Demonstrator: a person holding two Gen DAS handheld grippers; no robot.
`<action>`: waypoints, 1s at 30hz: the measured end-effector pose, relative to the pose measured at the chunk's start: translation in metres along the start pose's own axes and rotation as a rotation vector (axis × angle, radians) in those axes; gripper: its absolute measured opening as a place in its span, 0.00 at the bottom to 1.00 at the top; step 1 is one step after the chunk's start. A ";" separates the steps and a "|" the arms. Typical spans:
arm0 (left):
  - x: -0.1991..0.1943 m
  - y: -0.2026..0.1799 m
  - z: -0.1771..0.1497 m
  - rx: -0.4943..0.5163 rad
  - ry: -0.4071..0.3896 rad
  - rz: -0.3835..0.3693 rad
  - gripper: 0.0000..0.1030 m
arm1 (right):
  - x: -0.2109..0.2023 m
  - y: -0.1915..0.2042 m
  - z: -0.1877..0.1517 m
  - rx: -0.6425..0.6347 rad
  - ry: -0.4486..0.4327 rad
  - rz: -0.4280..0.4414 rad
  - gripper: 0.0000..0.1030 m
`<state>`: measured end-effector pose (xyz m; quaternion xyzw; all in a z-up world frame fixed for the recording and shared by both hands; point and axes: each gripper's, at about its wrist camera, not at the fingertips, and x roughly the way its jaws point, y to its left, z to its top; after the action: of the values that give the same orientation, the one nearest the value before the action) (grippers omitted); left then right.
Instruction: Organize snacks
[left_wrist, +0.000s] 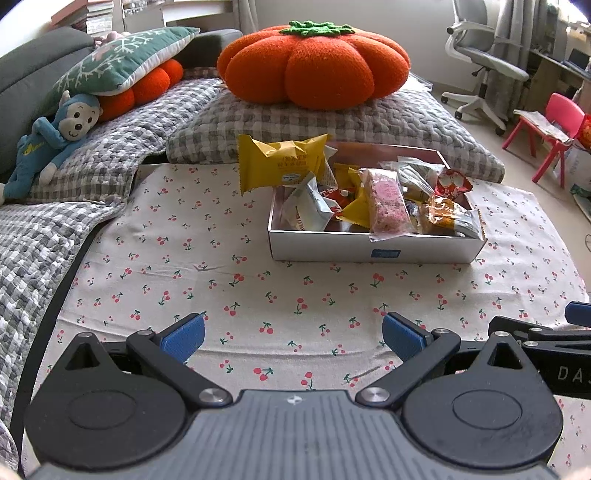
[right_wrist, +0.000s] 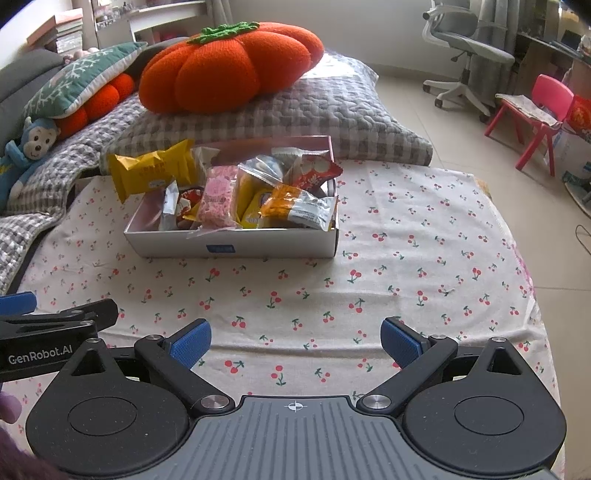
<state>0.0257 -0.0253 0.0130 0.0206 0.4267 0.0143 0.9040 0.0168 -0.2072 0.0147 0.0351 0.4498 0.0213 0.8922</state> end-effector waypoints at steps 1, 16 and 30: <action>0.000 0.000 0.000 -0.001 0.001 0.000 1.00 | 0.000 0.000 0.000 -0.001 -0.001 0.000 0.97; 0.000 -0.001 0.000 0.006 0.004 -0.002 1.00 | 0.001 0.002 -0.001 -0.004 0.001 -0.001 0.97; -0.001 -0.002 -0.001 0.010 0.006 -0.006 1.00 | -0.001 0.002 -0.001 -0.006 0.002 0.000 0.97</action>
<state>0.0239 -0.0272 0.0131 0.0236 0.4293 0.0094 0.9028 0.0156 -0.2056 0.0146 0.0322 0.4505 0.0226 0.8919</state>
